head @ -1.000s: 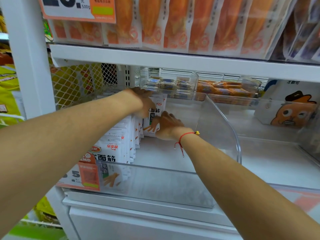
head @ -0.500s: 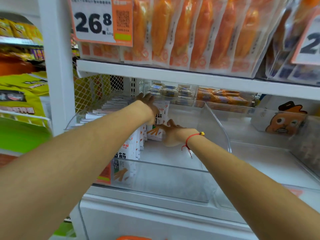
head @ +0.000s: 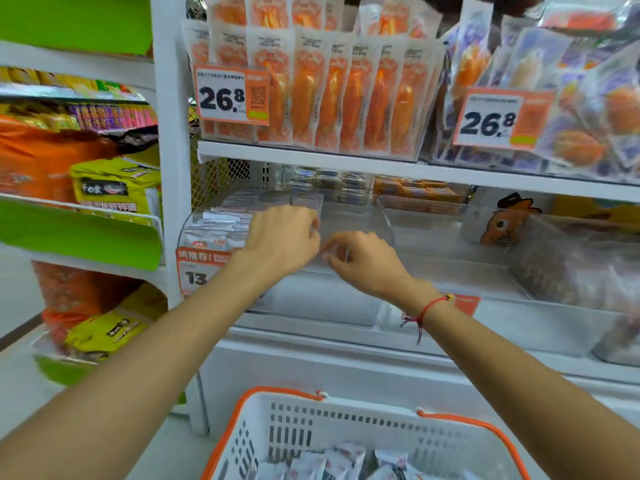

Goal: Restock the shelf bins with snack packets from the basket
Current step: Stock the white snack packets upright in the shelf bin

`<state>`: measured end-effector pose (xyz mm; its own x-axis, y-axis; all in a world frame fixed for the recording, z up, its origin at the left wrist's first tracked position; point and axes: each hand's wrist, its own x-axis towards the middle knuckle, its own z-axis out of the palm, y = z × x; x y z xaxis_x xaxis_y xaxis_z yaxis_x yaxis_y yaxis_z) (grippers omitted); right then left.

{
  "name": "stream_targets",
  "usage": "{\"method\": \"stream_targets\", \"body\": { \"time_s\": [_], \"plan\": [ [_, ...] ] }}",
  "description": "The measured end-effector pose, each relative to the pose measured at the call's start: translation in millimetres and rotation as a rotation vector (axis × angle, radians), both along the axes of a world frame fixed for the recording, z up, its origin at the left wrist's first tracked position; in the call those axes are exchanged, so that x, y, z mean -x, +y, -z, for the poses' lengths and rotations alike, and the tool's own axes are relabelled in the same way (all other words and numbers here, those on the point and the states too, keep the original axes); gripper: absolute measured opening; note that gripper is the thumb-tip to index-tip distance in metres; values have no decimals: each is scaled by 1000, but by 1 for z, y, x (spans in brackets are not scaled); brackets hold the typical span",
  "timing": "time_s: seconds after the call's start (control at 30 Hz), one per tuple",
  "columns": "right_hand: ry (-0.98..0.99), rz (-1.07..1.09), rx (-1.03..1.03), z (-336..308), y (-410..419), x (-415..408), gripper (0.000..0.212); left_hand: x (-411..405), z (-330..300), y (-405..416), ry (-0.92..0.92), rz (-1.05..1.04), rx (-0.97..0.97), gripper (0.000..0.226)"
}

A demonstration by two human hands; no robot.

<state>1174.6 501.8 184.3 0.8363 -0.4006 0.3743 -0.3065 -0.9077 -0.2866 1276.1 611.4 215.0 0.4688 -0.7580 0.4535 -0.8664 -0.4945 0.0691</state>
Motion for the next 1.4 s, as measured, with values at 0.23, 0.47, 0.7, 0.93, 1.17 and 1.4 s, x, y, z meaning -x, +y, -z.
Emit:
{"method": "stream_targets", "body": {
  "time_s": [0.23, 0.47, 0.7, 0.93, 1.17, 1.4],
  "plan": [
    [36, -20, -171, 57, 26, 63, 13, 52, 53, 48, 344, -18, 10, 23],
    [320, 30, -470, 181, 43, 112, 19, 75, 182, 72, 691, 5, -296, 28],
    [674, 87, -606, 293, 80, 151, 30, 84, 317, 92, 863, -59, -793, 42],
    [675, 301, -466, 339, 102, 159, 48, 113, 388, 119, 929, -165, -445, 55],
    [788, 401, -617, 339, 82, 143, 25, 105, 393, 109, 1030, -242, -322, 33],
    [687, 372, -886, 302, 32, 145, 11, 89, 394, 100, 911, -339, -350, 26]
  ]
}}
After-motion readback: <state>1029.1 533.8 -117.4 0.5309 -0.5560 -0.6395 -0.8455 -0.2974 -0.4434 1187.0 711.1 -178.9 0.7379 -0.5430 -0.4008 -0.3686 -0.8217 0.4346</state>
